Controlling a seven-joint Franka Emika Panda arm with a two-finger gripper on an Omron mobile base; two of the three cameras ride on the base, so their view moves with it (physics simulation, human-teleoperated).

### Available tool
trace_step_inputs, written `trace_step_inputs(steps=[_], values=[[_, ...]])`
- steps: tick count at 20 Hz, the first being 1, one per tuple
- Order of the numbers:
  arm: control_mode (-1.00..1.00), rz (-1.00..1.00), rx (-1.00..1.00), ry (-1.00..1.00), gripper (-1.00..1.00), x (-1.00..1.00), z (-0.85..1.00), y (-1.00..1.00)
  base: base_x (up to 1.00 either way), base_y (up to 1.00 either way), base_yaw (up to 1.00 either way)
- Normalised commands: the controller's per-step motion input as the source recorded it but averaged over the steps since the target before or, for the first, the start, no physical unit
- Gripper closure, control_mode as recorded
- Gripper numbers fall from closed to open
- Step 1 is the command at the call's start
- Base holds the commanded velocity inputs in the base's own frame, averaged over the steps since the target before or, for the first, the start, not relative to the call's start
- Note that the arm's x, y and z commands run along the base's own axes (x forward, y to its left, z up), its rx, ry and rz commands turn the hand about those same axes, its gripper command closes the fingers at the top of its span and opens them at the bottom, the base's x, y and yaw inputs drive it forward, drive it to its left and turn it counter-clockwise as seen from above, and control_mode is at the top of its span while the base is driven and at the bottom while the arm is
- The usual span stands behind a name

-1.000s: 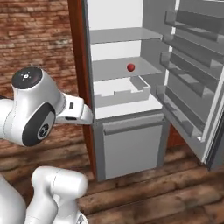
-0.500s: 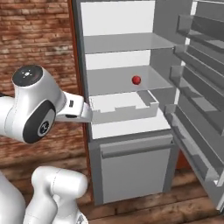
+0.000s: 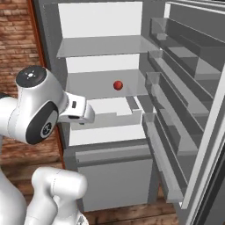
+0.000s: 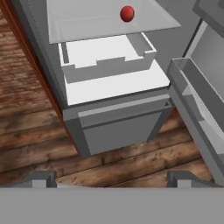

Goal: Grab the lime and onion from the fridge, place them in the blender, close the lid, and turn on the blender to create a marinade.

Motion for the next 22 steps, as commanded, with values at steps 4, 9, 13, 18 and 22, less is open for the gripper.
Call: trace_step_inputs(steps=[4,9,13,18,22], values=[[1.00,0.00,0.00,0.00,-1.00,0.00,0.00,0.00,0.00,0.00,0.00],[1.00,0.00,0.00,0.00,-1.00,0.00,0.00,0.00,0.23,0.00,0.00],[1.00,0.00,0.00,0.00,-1.00,0.00,0.00,0.00,0.43,-0.09,0.00],[1.00,0.00,0.00,0.00,-1.00,0.00,0.00,0.00,0.28,-0.37,0.17],[1.00,0.00,0.00,0.00,-1.00,0.00,0.00,0.00,0.20,-0.41,0.29]])
